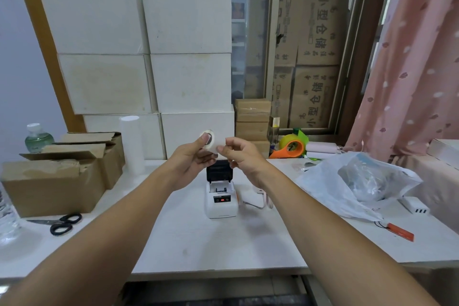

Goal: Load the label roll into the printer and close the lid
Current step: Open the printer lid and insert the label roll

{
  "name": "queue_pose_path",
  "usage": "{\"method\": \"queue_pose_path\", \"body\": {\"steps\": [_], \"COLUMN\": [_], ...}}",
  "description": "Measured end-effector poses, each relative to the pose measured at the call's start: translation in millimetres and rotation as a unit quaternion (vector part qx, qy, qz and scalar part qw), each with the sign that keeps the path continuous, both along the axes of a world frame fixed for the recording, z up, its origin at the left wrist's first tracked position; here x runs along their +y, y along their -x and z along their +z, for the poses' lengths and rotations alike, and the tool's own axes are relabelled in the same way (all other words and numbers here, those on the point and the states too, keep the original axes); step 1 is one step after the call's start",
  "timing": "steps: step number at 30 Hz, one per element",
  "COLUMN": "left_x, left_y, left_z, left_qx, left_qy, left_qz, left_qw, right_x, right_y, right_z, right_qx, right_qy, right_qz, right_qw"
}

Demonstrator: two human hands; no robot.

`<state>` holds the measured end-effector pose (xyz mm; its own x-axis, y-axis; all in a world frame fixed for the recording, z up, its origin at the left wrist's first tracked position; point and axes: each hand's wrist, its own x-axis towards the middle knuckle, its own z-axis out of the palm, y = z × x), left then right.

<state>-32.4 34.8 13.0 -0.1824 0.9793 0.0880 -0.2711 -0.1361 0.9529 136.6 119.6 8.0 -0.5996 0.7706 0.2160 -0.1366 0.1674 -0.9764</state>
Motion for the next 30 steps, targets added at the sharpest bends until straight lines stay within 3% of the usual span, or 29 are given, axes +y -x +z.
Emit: {"method": "queue_pose_path", "body": {"steps": [6,12,19,21,26,30], "left_x": [-1,2,6,6,2,-1], "left_y": [-21,-18,-20,-17,-7,-5], "left_z": [-2,3,-4,-8,-20,-25], "left_qx": [-0.053,-0.112,-0.123,-0.102,0.079,0.078], "left_qy": [0.040,0.030,0.015,0.026,0.007,0.013], "left_qz": [0.005,-0.043,-0.022,-0.016,0.094,0.103], "left_qw": [0.998,0.992,0.992,0.994,0.992,0.992], "right_x": [4,4,9,10,20,25], "right_y": [-6,-16,-11,-10,-14,-12], "right_z": [3,13,7,4,-8,-19], "right_qx": [-0.027,0.002,-0.041,-0.052,-0.092,-0.102], "right_qy": [-0.040,0.011,-0.044,-0.032,0.035,0.063], "right_qz": [-0.005,0.078,-0.011,-0.018,-0.011,0.008], "right_qw": [0.999,0.997,0.998,0.998,0.995,0.993]}}
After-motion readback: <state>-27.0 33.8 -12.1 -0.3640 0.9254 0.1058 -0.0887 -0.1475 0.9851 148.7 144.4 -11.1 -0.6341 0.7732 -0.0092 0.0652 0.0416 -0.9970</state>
